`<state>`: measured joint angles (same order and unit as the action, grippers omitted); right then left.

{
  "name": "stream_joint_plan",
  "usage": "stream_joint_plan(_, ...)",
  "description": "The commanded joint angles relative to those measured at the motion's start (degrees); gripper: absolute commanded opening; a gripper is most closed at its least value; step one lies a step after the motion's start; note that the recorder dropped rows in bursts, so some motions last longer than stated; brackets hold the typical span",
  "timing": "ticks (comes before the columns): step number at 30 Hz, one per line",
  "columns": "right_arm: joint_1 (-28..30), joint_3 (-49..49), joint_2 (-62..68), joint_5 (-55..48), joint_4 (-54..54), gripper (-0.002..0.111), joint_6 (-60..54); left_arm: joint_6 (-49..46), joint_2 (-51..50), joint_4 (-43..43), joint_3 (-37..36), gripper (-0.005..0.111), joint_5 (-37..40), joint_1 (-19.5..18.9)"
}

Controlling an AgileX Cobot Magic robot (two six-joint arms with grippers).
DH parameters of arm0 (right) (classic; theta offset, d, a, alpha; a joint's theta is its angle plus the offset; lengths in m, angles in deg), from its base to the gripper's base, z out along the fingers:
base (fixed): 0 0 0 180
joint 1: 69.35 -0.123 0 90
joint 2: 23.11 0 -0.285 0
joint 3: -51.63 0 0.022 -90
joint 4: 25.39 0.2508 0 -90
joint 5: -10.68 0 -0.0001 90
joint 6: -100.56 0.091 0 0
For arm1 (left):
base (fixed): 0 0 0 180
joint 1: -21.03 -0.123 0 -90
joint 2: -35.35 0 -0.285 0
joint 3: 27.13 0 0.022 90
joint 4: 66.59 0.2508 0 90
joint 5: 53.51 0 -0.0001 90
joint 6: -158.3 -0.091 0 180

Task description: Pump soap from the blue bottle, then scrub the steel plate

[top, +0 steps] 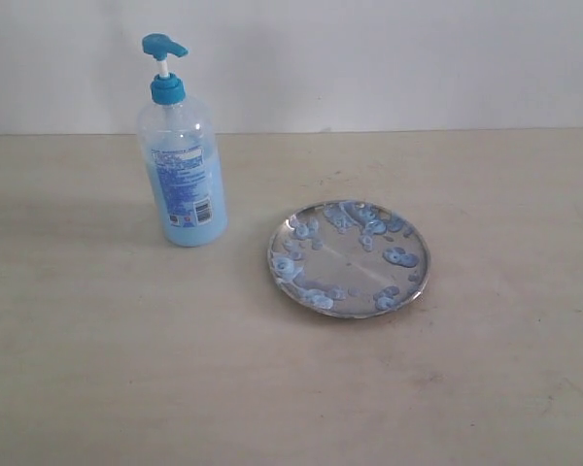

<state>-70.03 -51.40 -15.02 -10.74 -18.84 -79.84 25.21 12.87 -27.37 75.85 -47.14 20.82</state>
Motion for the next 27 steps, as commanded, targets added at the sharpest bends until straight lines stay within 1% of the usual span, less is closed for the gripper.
stream_joint_plan(1,0.1,0.3,-0.3,2.0,-11.9,0.005,8.2,0.6,0.3,-0.5,-0.2,0.004,-0.5,0.2)
stream_joint_plan(3,0.1,0.3,-0.3,1.9,-11.9,0.005,6.1,0.6,0.3,-0.5,-0.2,0.004,-0.5,0.2)
stream_joint_plan(6,0.1,0.3,-0.3,1.5,-11.4,0.005,6.1,0.6,0.3,-0.5,-0.2,0.004,-0.5,0.2)
stream_joint_plan(9,0.1,0.3,-0.3,1.9,-7.8,0.005,6.5,0.6,0.3,-0.5,-0.2,0.004,-0.5,0.2)
stream_joint_plan(27,0.1,0.3,-0.3,1.9,-7.7,0.005,6.5,1.0,0.3,-0.5,-0.2,0.004,0.0,0.3)
